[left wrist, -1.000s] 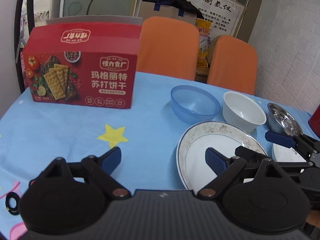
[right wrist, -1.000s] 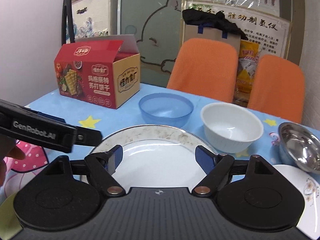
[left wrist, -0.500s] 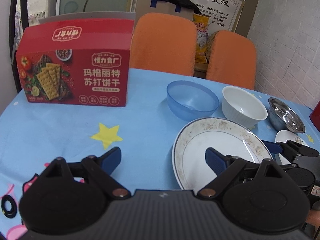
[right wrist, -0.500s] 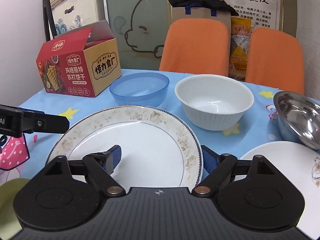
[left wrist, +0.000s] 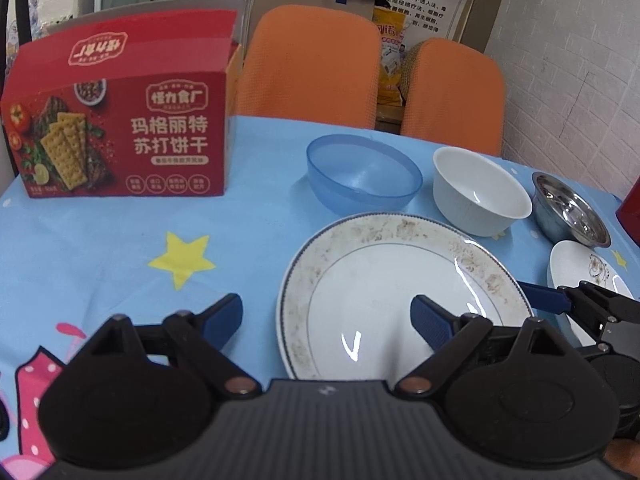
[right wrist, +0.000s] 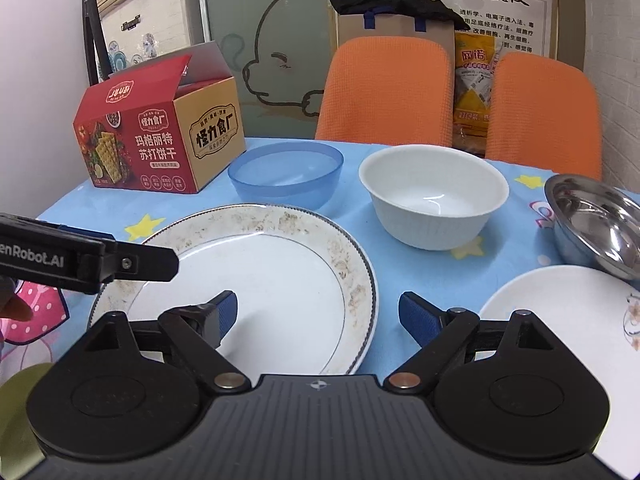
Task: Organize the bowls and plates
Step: 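Move both tools to the rim of the white gold-rimmed plate, then close both tools on the gold-rimmed plate rim and lift it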
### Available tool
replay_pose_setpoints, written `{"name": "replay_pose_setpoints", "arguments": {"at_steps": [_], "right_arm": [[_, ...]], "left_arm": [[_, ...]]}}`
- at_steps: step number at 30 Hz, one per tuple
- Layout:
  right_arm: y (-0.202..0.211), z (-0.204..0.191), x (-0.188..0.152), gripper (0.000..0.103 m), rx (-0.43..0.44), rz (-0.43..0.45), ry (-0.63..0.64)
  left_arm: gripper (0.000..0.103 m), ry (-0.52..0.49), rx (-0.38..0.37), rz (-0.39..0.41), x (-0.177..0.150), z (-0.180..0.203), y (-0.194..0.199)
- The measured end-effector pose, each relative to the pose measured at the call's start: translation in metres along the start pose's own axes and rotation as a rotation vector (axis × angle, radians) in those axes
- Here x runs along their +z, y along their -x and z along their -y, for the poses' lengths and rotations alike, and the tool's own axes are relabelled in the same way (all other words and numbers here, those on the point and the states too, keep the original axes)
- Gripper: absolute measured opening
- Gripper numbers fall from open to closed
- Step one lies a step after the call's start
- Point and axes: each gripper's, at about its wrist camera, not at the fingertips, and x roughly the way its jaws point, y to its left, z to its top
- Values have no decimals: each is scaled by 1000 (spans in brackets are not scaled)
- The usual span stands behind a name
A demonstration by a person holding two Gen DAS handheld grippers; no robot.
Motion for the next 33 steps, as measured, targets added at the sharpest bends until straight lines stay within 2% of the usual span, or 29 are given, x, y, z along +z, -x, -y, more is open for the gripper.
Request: {"name": "replay_pose_setpoints", "arguments": {"at_steps": [2,3,5,7,10,11,14,17,28,33], "right_arm": [[-2,-3,-3,103,9,-13,10],[-1,-6,-5,103,0,-9,27],[0,-8,-7,103,-10,-9,46],[-1,-10,-7,103,-18,-20,58],[2,-12,-9,103,-18,-18,59],[1,-13,-10,103,-23,-13,56],[-1,-15,-9,103,6,-14,45],[-1,-16,-10,103,-21,1,30],[18,-21,4,103,-43,66,33],[31,-21,5,103,-41,86,17]], "left_arm": [[88,-11,7,-14,-4,2,-5],[80,-13,6,-19,-5,1,-6],[74,-15,8,-32,-8,1,-9],[74,-37,19,-26,-10,4,-9],[65,-74,25,-20,-11,9,-10],[55,-76,4,-15,-11,11,-10],[54,-65,18,-1,-13,12,-9],[45,-32,30,-15,-9,14,-9],[45,-26,26,46,5,21,13],[45,-42,18,60,0,25,30]]}}
